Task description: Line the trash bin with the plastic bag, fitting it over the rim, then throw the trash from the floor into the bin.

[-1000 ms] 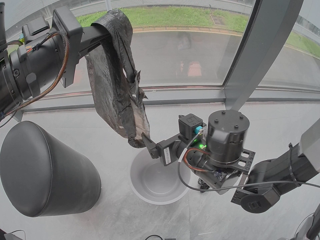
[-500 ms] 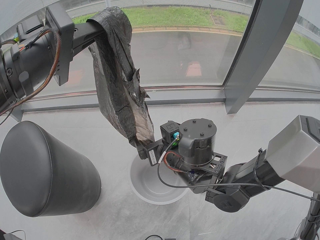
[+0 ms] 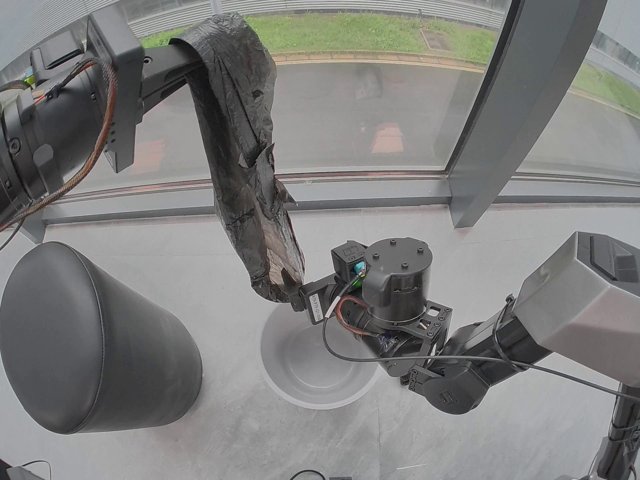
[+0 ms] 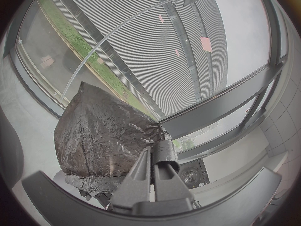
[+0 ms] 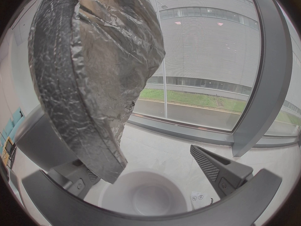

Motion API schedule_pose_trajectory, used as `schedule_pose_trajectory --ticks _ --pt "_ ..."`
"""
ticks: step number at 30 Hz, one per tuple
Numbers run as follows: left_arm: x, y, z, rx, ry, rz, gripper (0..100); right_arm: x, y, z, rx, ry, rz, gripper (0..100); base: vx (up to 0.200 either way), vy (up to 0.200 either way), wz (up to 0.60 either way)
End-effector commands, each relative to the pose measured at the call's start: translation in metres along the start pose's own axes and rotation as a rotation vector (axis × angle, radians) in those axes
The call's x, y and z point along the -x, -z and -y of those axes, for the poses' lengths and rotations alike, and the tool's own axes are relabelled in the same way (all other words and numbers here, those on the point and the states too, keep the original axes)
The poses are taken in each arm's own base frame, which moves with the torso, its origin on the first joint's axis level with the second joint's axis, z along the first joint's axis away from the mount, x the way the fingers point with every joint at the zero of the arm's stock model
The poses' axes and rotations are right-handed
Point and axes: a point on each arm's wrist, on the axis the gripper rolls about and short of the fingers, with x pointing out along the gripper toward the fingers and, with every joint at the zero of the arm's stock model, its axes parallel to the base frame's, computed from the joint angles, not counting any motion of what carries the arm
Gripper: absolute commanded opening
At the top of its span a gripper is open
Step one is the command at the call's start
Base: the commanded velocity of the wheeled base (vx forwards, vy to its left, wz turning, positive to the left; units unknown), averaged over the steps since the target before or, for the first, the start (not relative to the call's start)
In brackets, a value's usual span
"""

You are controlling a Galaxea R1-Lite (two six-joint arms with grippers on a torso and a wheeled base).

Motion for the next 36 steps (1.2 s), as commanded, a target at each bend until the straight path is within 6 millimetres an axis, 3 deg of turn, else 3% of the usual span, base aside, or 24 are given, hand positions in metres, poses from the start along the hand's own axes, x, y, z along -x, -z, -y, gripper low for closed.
schedule_pose_trajectory --ticks 1,5,6,22,30,33,36 --pt "0.0 0.0 0.0 0.001 0.001 0.001 0 -0.002 0.003 0.001 0.002 0.002 -0.006 100 0.0 0.0 0.0" --pt "0.0 0.0 0.0 0.001 0.0 0.0 0 -0.002 0.005 0.0 0.004 -0.001 -0.01 100 0.0 0.0 0.0" --pt "0.001 0.0 0.0 0.001 0.001 0.001 0 -0.002 0.005 0.0 0.002 -0.002 -0.005 0 0.0 0.0 0.0" --pt "0.0 0.0 -0.002 0.002 -0.007 -0.002 0 0.003 0.006 -0.003 -0.001 -0.013 -0.003 0 0.0 0.0 0.0" --pt "0.0 0.005 -0.017 -0.002 -0.064 -0.011 0 0.049 0.0 -0.006 0.017 -0.121 -0.028 0 0.0 0.0 0.0" --pt "0.0 0.006 -0.029 -0.006 -0.11 -0.012 0 0.081 -0.007 0.0 0.035 -0.266 -0.077 0 0.0 0.0 0.0" --pt "0.001 0.011 -0.039 -0.006 -0.144 -0.028 0 0.1 -0.019 0.008 0.024 -0.348 -0.126 0 0.0 0.0 0.0"
